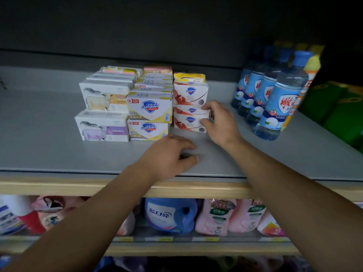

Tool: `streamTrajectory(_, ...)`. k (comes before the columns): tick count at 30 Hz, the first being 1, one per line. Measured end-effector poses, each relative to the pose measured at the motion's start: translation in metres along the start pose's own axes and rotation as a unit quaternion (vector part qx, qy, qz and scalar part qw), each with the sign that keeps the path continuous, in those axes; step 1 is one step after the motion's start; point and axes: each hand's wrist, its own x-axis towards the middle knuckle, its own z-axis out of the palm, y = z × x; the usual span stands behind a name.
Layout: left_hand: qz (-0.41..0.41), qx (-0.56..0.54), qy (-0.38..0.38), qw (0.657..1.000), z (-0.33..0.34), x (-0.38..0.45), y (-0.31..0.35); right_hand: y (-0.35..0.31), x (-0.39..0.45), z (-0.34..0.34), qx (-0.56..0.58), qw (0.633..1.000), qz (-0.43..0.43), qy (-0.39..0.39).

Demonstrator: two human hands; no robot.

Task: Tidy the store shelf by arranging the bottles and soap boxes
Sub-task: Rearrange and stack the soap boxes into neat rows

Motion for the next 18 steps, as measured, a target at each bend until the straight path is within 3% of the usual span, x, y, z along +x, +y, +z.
streamTrajectory(7,-0.042,-0.118,0.154,0.98,-0.01,0.002,0.004,0.01,-0.058,-0.046,0.236,0.963,0.125,0.046)
streamTrajectory(13,-0.011,-0.168,0.066,0.983,-0.005,-0.002,0.005,-0.007,-0.091,-0.047,0.294,0.949,0.113,0.002)
streamTrajectory(18,-0.062,-0.316,0.065,0.944,-0.009,0.001,0.0,-0.011,-0.097,-0.053,0.318,0.944,0.075,-0.037)
